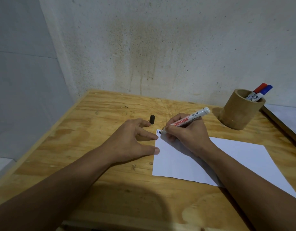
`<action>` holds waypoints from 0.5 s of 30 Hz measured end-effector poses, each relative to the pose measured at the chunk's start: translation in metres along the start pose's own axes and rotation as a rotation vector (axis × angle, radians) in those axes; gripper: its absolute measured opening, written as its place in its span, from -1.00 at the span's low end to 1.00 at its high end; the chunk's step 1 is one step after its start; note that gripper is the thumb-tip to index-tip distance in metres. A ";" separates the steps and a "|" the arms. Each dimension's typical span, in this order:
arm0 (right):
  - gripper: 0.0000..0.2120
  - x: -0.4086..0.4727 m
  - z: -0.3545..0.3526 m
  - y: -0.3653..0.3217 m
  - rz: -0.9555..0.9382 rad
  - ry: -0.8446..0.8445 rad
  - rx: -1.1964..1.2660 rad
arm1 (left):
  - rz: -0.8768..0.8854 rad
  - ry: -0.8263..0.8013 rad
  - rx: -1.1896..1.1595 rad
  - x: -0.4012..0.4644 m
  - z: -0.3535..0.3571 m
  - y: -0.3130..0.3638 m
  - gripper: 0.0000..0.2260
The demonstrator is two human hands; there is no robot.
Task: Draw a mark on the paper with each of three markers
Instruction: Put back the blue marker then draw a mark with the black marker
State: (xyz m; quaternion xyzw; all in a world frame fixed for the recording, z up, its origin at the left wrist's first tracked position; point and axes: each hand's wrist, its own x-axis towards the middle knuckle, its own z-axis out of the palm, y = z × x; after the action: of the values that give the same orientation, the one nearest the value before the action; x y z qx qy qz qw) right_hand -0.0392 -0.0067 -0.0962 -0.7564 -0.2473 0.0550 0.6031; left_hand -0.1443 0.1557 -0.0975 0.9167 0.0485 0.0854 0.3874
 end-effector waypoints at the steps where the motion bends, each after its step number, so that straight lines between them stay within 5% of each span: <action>1: -0.98 0.000 0.000 0.000 0.001 -0.002 0.002 | 0.002 -0.001 0.002 0.000 0.000 0.000 -0.67; 8: -0.97 0.000 -0.003 -0.002 0.013 0.073 0.125 | -0.031 -0.023 0.020 0.004 -0.004 0.007 -0.70; 12: -0.89 0.001 -0.005 -0.009 0.038 0.112 0.297 | -0.092 0.200 -0.054 0.020 -0.004 0.011 -0.71; 15: -0.88 0.004 -0.010 -0.017 0.058 0.119 0.350 | -0.077 0.207 -0.020 0.040 -0.004 0.011 -0.61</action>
State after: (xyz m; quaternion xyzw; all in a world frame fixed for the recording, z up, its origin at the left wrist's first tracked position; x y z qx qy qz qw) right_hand -0.0368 -0.0117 -0.0769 -0.6486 -0.1760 0.0699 0.7372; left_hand -0.1054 0.1571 -0.0824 0.8964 0.1228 0.1653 0.3926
